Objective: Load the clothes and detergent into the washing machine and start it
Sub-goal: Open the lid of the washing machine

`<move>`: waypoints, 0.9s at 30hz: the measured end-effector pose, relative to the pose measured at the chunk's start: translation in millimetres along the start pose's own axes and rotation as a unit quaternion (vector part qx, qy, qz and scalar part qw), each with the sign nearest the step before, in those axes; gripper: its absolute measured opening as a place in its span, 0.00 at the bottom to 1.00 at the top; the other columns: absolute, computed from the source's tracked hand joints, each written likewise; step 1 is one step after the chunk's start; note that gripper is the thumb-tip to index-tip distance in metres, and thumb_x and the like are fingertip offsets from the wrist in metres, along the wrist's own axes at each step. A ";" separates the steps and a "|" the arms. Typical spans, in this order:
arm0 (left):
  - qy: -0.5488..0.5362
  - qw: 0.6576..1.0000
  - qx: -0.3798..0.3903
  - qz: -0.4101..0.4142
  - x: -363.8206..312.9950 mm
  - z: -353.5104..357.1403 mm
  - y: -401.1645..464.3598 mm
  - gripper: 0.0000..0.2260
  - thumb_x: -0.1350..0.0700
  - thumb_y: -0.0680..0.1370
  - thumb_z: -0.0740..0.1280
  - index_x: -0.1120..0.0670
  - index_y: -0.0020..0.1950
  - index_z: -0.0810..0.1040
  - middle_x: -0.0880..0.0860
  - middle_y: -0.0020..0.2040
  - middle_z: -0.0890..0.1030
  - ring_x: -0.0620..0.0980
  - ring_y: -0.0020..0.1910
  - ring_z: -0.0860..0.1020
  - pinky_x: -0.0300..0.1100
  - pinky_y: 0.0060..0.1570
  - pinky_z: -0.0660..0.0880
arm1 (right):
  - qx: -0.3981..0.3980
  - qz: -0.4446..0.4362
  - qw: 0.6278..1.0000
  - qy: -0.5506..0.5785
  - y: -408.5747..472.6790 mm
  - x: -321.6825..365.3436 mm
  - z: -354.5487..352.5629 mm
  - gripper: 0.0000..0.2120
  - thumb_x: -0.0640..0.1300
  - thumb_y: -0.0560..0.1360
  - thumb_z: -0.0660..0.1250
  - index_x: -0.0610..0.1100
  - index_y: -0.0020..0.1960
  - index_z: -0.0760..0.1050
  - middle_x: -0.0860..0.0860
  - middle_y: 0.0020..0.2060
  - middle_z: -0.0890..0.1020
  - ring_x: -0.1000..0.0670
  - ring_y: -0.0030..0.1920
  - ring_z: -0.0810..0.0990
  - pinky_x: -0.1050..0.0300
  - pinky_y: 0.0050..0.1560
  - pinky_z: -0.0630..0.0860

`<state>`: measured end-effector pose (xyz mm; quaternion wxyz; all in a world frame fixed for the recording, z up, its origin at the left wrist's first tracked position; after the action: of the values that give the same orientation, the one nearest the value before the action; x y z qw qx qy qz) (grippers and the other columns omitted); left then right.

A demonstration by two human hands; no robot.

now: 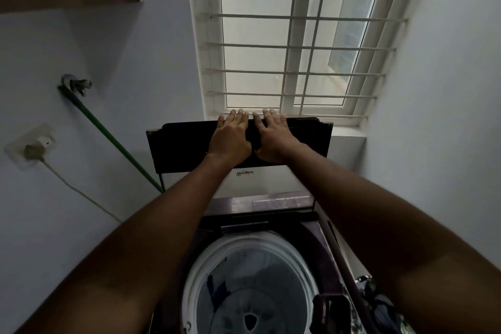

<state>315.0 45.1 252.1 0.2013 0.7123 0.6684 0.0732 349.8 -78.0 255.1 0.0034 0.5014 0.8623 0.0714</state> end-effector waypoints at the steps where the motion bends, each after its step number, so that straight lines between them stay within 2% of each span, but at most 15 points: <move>1: -0.001 1.000 0.003 0.000 1.9 1.4 2.1 0.36 0.56 0.74 0.65 0.57 0.80 0.56 0.55 0.80 0.58 0.51 0.80 0.52 0.52 0.79 0.46 | 0.000 0.003 1.000 0.004 3.4 -0.3 0.8 0.49 0.54 0.73 0.69 0.45 0.81 0.39 0.40 0.80 0.43 0.41 0.79 0.37 0.44 0.78 0.36; 6: 0.007 0.999 0.037 0.001 12.4 9.4 18.7 0.41 0.50 0.74 0.69 0.56 0.81 0.52 0.54 0.81 0.54 0.51 0.80 0.49 0.51 0.79 0.45 | 0.016 0.044 0.997 0.058 24.9 -0.7 5.6 0.52 0.56 0.71 0.72 0.47 0.81 0.40 0.45 0.80 0.40 0.46 0.79 0.33 0.45 0.77 0.35; 11: 0.007 0.999 0.043 -0.005 18.9 19.7 33.9 0.38 0.52 0.75 0.66 0.55 0.81 0.52 0.54 0.81 0.54 0.52 0.80 0.49 0.52 0.78 0.44 | 0.024 0.045 0.998 0.044 32.3 -4.6 12.3 0.54 0.52 0.70 0.73 0.46 0.80 0.38 0.44 0.80 0.40 0.45 0.79 0.36 0.45 0.78 0.38; 16: 0.035 0.998 0.049 -0.010 23.7 31.6 47.5 0.38 0.49 0.75 0.66 0.56 0.81 0.52 0.55 0.80 0.57 0.54 0.80 0.52 0.53 0.78 0.44 | 0.032 0.058 0.997 0.044 48.9 -6.2 15.7 0.56 0.51 0.68 0.76 0.45 0.81 0.40 0.44 0.80 0.43 0.44 0.80 0.40 0.45 0.78 0.41; 20: 0.049 0.998 0.041 0.004 32.0 39.3 55.6 0.37 0.50 0.74 0.66 0.56 0.80 0.55 0.55 0.78 0.61 0.54 0.77 0.57 0.53 0.77 0.46 | 0.023 0.056 0.998 0.035 57.5 -6.3 24.1 0.54 0.51 0.70 0.74 0.44 0.81 0.40 0.43 0.80 0.43 0.43 0.80 0.39 0.44 0.78 0.40; 27: 0.055 0.996 0.073 0.001 31.3 50.1 64.7 0.36 0.53 0.77 0.62 0.57 0.81 0.51 0.57 0.81 0.53 0.57 0.80 0.49 0.56 0.78 0.44 | 0.013 0.043 0.999 0.023 66.5 -15.1 37.2 0.56 0.45 0.68 0.75 0.45 0.81 0.38 0.44 0.80 0.41 0.44 0.79 0.37 0.43 0.78 0.37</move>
<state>396.5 64.8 226.4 0.1119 0.7206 0.6813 0.0636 417.7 -54.3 225.7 -0.0260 0.5361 0.8407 0.0713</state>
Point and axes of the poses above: each hand's wrist, its own y-axis towards the middle knuckle, its own z-axis out of the palm, x = y × z, the point moved 3 cm from there along y, towards the middle knuckle
